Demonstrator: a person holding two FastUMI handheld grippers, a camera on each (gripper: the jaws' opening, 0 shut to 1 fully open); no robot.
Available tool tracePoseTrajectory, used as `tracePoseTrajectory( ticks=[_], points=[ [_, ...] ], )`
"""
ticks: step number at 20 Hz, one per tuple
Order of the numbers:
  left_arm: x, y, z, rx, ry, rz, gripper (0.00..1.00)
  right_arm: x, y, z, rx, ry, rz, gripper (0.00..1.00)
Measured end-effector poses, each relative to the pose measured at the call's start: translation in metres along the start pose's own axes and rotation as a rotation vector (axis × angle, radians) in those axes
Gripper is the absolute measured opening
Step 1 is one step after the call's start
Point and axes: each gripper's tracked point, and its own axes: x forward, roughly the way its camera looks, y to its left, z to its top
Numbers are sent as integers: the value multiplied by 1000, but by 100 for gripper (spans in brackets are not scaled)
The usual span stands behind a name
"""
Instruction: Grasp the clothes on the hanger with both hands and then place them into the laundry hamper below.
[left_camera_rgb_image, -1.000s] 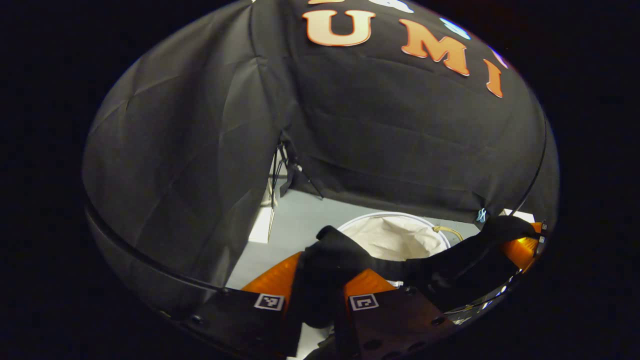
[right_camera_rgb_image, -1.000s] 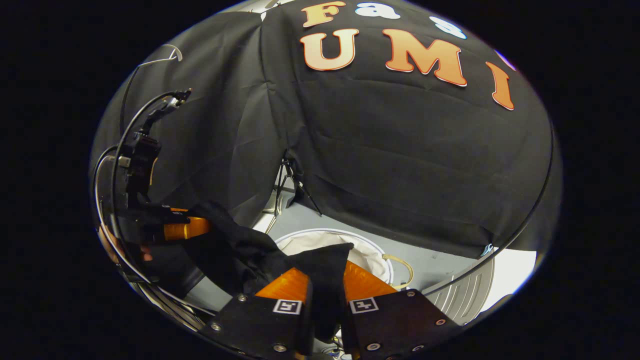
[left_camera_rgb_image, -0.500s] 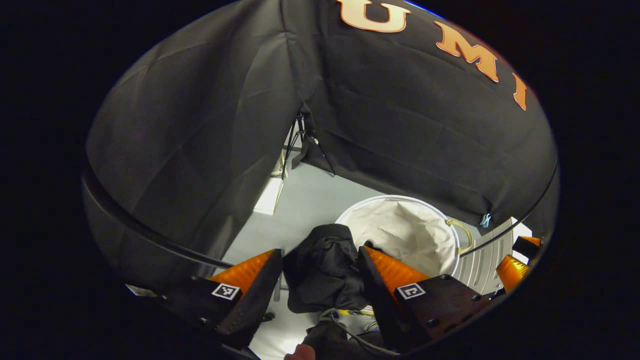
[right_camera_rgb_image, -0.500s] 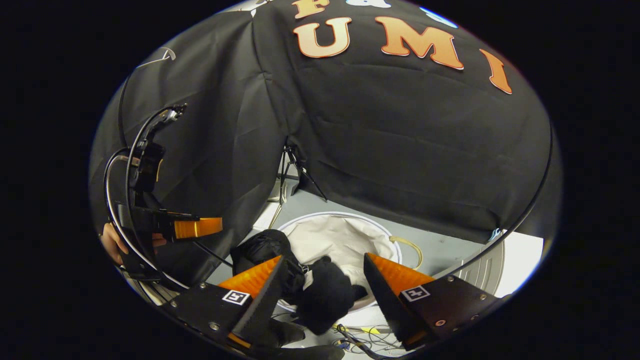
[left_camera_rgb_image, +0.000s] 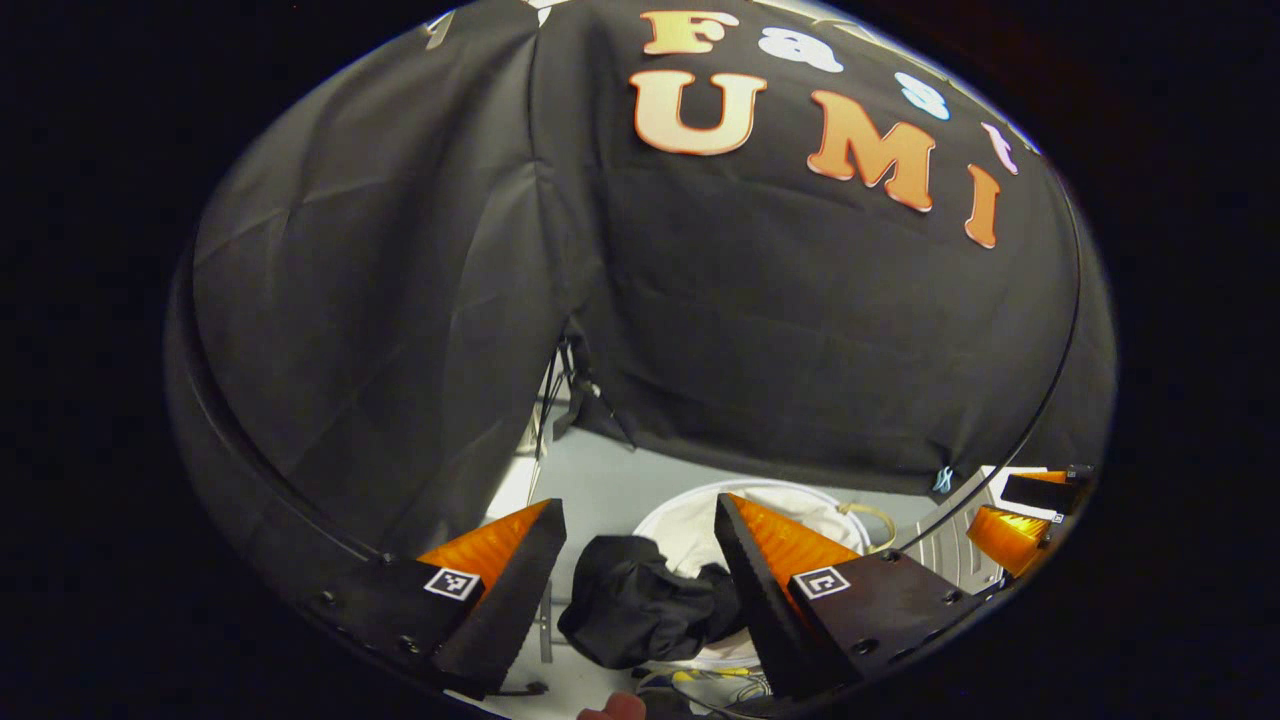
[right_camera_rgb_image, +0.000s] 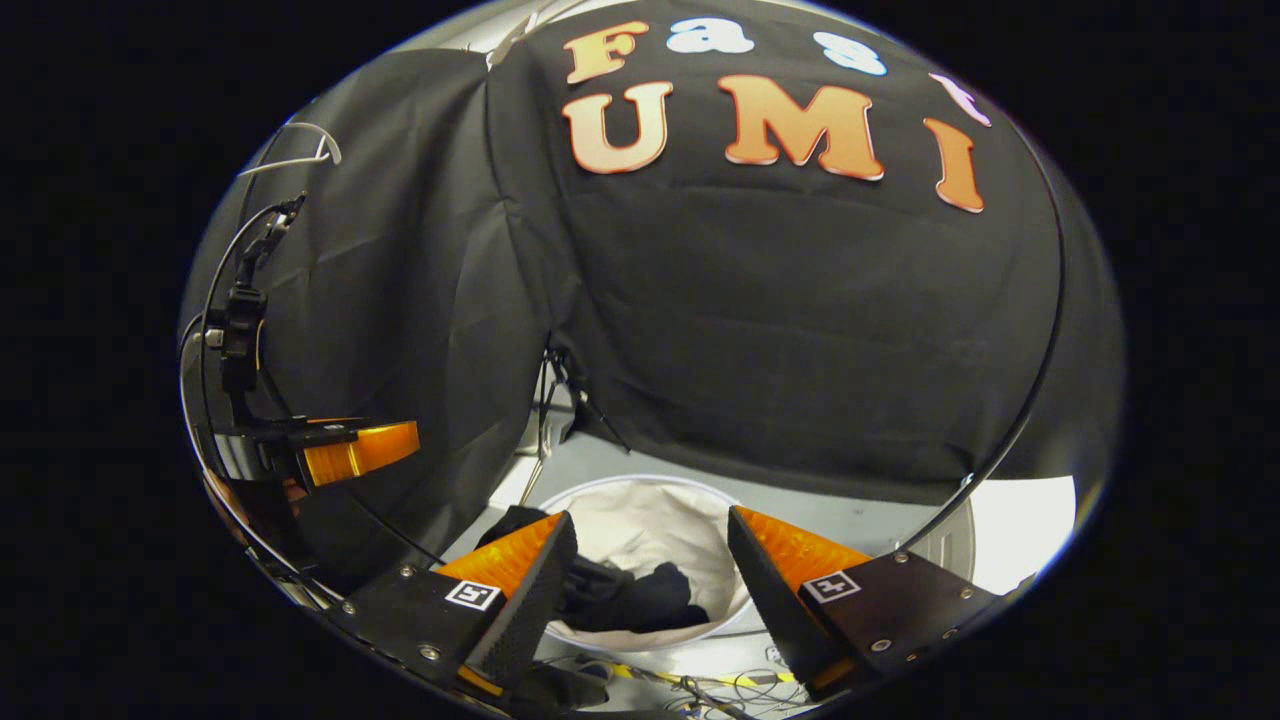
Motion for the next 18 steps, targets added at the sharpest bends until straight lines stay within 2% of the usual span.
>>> tracePoseTrajectory(
  ticks=[4,5,8,9,11,13,15,18],
  points=[
    [-18,-19,53,-16,-128,-45,100,-39,-23,68,-44,-141,-76,94],
    [-24,-22,69,-14,-162,-53,98,-49,-27,87,-52,-180,-91,94],
    [-47,-31,113,-7,-267,-66,94,-68,-33,129,-55,-282,-120,94],
    [-53,-31,130,-3,-294,-68,100,-81,-32,143,-51,-315,-128,94],
    [-60,-40,151,-4,-344,-80,97,-100,-33,168,-42,-369,-141,93],
    [-70,-43,171,-4,-395,-90,97,-119,-34,187,-28,-420,-151,86],
    [-82,-43,190,11,-437,-80,98,-133,-40,204,-27,-459,-177,100],
    [-94,-45,212,38,-493,-72,100,-149,-51,219,-48,-502,-232,100]
  ],
)
